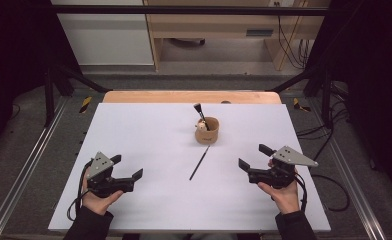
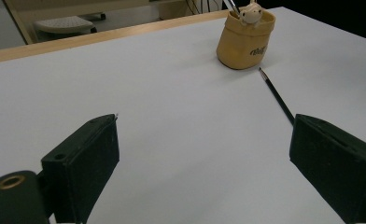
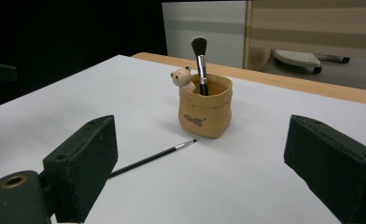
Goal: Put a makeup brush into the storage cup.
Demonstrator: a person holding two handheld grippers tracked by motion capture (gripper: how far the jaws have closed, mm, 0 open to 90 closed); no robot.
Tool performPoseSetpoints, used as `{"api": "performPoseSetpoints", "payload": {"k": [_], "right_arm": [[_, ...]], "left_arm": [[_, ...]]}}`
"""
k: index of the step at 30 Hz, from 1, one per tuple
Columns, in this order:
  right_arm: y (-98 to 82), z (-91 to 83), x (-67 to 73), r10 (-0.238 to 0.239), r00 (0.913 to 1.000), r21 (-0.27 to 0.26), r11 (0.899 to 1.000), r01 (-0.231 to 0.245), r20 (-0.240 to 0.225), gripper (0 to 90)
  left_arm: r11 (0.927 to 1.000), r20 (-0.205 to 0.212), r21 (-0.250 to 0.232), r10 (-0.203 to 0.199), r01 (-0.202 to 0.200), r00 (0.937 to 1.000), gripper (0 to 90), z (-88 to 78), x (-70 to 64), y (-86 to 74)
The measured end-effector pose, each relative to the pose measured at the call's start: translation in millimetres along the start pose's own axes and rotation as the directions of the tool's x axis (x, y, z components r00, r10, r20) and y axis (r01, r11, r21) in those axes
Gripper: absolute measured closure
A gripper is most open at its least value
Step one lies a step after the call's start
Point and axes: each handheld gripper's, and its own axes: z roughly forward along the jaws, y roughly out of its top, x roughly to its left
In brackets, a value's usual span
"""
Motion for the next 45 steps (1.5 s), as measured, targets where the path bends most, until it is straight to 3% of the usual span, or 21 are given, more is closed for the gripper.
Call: {"api": "performPoseSetpoints", "payload": {"k": [13,28,39,45], "right_arm": [[-10.9,-7.2,0.7,-0.011,0.9996,0.034,0.999,0.010,0.027,5.6],[-14.1,-11.6,-1.5,-0.006,0.9980,0.031,1.000,0.004,0.063,3.1],[-12.5,-11.3,3.3,-0.013,0.9979,0.031,0.999,0.012,0.063,4.7],[-10.3,-9.1,7.4,-0.023,0.9977,0.037,0.999,0.021,0.064,5.6]], "left_arm": [[1.0000,-0.004,-0.002,-0.005,0.005,1.0000,7.5,-0.9,1.5,-0.5],[1.0000,-0.001,0.000,-0.008,0.008,1.0000,7.4,-0.2,0.6,0.0],[0.9999,0.012,0.008,0.009,-0.009,0.9999,7.7,5.1,-9.3,6.7],[0.9994,0.028,0.027,0.021,-0.022,0.9994,7.8,15.7,-18.3,14.4]]}}
